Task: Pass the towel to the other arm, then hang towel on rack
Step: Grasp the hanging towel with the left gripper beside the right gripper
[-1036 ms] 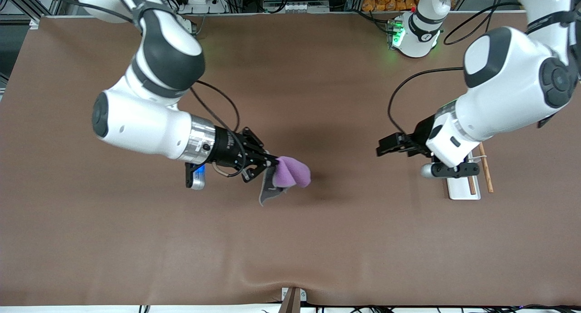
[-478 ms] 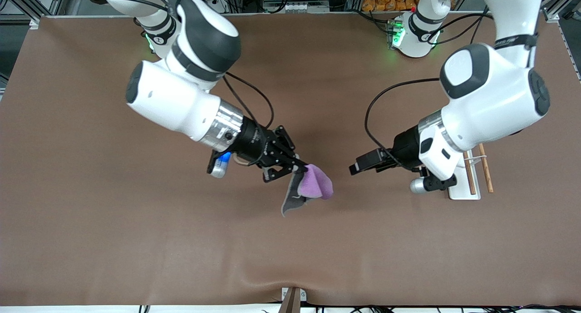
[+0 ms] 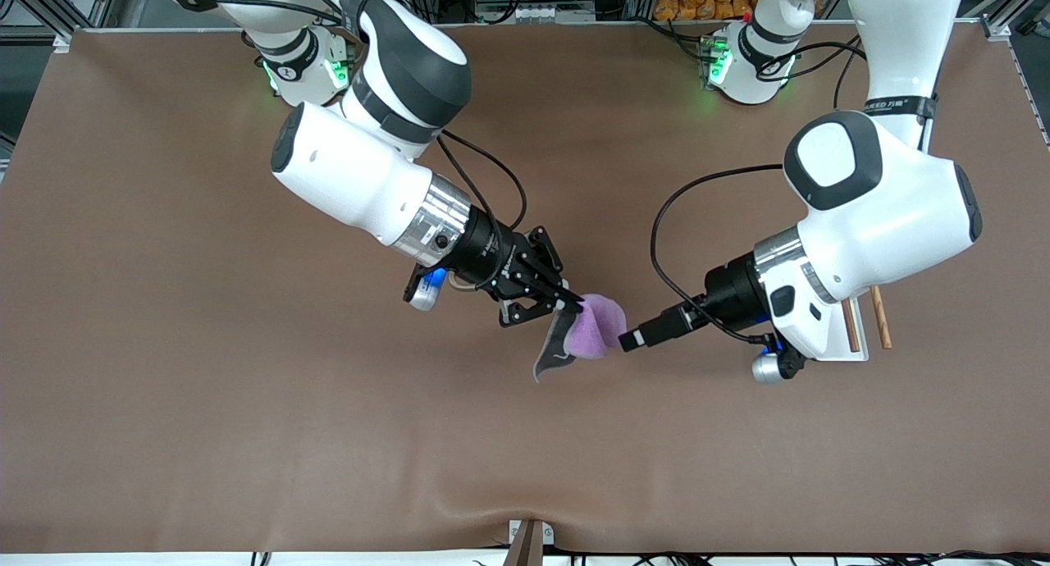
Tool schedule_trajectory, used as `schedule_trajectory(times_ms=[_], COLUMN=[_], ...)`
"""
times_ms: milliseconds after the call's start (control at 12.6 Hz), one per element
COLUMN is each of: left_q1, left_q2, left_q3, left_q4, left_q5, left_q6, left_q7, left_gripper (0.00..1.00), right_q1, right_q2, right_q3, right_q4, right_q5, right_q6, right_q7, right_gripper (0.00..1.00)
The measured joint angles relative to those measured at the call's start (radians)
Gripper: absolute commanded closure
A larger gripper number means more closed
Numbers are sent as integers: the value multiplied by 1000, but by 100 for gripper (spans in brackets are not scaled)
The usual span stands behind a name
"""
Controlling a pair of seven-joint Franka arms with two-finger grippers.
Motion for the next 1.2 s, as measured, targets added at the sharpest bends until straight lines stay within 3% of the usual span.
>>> schedule_trajectory(times_ms=[80,159,239,876,1116,1195], left_q1=[0,-3,-10,-64,-73,-75], left_q2=[8,13,16,37,37,37], left_q3=[-1,-2,-2,-4,-4,-4], left_q4=[9,15,17,41,42,43], left_q5=[-7,-14,-20,-24,-24,-24], left_q6=[12,20,36,92,92,92], left_q7=[-22,-31,-36,-83,-88,-88], left_gripper=[22,40,47,51,73,89], right_q1=[4,7,9,10,10,10], right_q2=[1,1,1,1,1,1], right_q3=[0,0,0,-1,-1,-1], right_q4=[-1,-1,-2,-6,-6,-6], right_q5=[0,0,0,0,0,0], right_q6=[4,5,6,6,6,6], right_q7=[4,7,9,9,9,9], right_gripper=[100,100,100,100,100,100])
